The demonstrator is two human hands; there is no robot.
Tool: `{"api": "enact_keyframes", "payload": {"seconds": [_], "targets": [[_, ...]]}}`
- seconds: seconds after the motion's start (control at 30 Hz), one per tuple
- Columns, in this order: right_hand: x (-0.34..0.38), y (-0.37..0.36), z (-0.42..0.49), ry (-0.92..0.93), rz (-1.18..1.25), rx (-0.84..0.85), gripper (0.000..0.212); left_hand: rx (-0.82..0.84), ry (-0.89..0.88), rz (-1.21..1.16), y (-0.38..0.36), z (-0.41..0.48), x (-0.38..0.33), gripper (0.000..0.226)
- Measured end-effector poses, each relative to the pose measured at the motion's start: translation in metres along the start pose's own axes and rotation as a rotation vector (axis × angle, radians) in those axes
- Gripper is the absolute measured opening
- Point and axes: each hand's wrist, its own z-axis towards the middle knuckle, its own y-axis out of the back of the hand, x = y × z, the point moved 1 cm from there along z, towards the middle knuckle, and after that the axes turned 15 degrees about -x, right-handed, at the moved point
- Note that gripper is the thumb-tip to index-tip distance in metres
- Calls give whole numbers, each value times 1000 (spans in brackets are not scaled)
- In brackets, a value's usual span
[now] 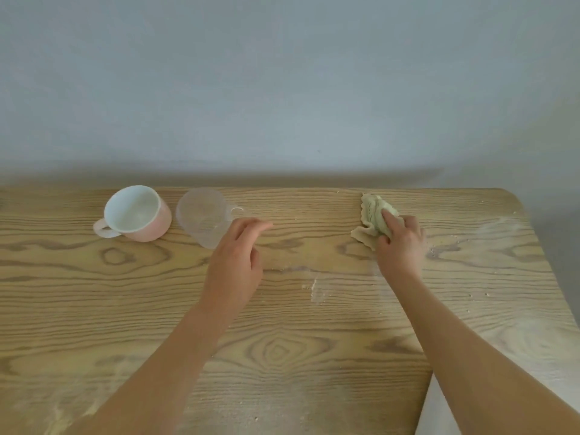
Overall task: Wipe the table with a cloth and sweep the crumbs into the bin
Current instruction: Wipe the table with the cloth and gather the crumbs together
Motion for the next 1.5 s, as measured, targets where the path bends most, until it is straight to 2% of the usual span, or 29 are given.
{"api": "enact_keyframes", "payload": {"seconds": [0.07, 0.13, 0.23, 0.3, 0.37, 0.43, 0.5, 0.67, 0.77, 0.9, 1.1, 1.17, 1.27, 1.37, 1.43, 1.5], "targets": [[9, -3, -23, 75, 34, 64, 53, -12, 2, -17, 1, -2, 3, 53], [26, -3, -60, 226, 138, 132, 54, -20, 22, -15, 1, -3, 2, 54], [56, 3, -115, 435, 303, 275, 45, -45, 32, -2, 2, -4, 1, 54], [72, 11, -127, 507, 391, 333, 41, -62, 16, -2, 5, -5, 2, 53], [82, 12, -110, 465, 450, 247, 38, -86, 14, -3, 11, -6, 6, 51], [83, 10, -73, 346, 452, 94, 36, -99, 24, -17, 15, -7, 8, 49], [85, 1, -37, 246, 408, 19, 36, -96, 39, -17, 19, -9, 10, 49], [87, -44, -1, 180, 98, 204, 48, -84, 68, -4, 25, -12, 11, 49], [97, -58, -14, 259, 105, 182, 39, -95, 51, 2, 31, -12, 12, 47], [110, -52, -74, 461, 254, 164, 39, -134, 27, -9, 35, -11, 18, 42], [102, -6, -181, 671, 353, 275, 33, -132, 11, 5, 33, -13, 12, 43], [100, 4, -173, 634, 382, 226, 35, -142, -8, 0, 36, -16, 12, 42], [89, 21, -131, 437, 402, 13, 43, -143, -19, -6, 44, -23, 14, 40], [64, 32, -87, 241, 250, -117, 46, -142, -16, -2, 55, -30, 19, 39], [45, 29, -72, 118, 90, -86, 44, -132, -10, 1, 61, -35, 21, 39], [30, 20, -74, 69, -70, 19, 40, -120, -2, -1, 67, -39, 23, 39]]}}
